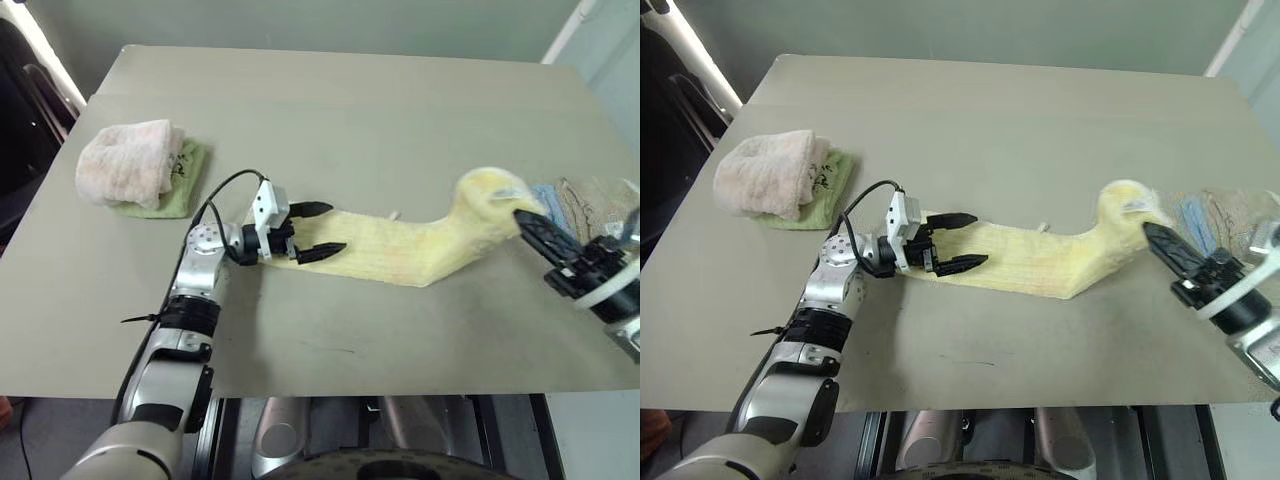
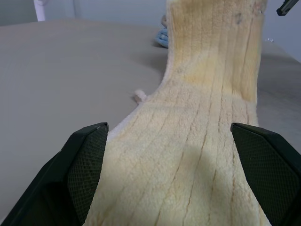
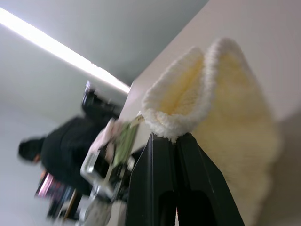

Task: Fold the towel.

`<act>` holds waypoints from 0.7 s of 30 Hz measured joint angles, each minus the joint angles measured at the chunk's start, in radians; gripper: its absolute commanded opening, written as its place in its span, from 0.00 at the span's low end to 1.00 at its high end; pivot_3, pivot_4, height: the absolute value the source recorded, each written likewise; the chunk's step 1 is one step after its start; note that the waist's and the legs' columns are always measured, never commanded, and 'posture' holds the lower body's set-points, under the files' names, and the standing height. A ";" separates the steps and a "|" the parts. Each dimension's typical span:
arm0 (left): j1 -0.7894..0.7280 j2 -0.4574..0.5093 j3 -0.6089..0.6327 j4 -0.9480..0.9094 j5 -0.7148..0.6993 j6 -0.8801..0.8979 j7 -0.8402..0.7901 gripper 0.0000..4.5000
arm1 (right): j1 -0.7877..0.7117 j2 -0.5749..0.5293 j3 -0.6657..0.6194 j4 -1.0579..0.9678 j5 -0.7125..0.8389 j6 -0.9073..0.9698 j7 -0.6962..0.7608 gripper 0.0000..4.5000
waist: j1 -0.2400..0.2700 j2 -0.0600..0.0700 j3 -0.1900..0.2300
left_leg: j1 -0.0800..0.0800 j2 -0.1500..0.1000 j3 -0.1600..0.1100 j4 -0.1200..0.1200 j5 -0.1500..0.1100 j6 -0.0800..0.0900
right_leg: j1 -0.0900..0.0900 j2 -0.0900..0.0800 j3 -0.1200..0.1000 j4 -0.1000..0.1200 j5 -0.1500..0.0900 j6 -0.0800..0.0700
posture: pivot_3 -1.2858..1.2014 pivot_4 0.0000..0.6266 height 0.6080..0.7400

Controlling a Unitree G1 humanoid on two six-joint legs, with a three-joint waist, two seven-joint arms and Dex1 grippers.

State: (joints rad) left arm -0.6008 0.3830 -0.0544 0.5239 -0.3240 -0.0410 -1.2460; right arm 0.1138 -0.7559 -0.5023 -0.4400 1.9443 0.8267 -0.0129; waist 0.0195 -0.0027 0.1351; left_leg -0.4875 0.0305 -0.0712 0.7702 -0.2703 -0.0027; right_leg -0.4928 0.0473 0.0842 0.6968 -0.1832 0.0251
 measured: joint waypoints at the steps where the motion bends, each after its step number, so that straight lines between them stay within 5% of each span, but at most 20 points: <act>1: -0.003 0.002 0.003 0.001 0.000 -0.002 -0.001 1.00 | -0.012 -0.018 0.025 -0.004 -0.012 0.010 0.001 0.01 | 0.001 0.000 0.000 | 0.000 0.000 0.000 0.000 0.000 0.000 | 0.000 0.000 0.000 0.000 0.000 0.001 | 0.52 0.24 0.68; 11: -0.006 0.028 0.018 0.024 0.001 -0.024 -0.014 1.00 | -0.085 -0.094 0.206 -0.028 -0.227 0.090 0.074 0.01 | 0.003 0.000 0.000 | 0.000 0.000 0.000 0.000 0.000 0.000 | 0.000 0.000 0.000 0.000 0.003 0.004 | 0.52 0.24 0.68; 21: -0.004 0.030 0.018 0.024 0.003 -0.026 -0.011 1.00 | -0.234 -0.010 0.401 -0.029 -0.408 0.104 0.076 0.01 | 0.002 0.000 0.000 | 0.000 0.000 0.000 0.000 0.001 0.001 | -0.001 0.000 0.000 0.000 0.009 0.000 | 0.52 0.24 0.68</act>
State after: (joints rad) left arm -0.6047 0.4126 -0.0360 0.5474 -0.3214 -0.0668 -1.2574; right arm -0.1197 -0.7656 -0.1012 -0.4685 1.5364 0.9302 0.0630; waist 0.0218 -0.0027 0.1349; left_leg -0.4873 0.0306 -0.0710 0.7705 -0.2697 -0.0017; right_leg -0.4933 0.0472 0.0841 0.6968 -0.1742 0.0252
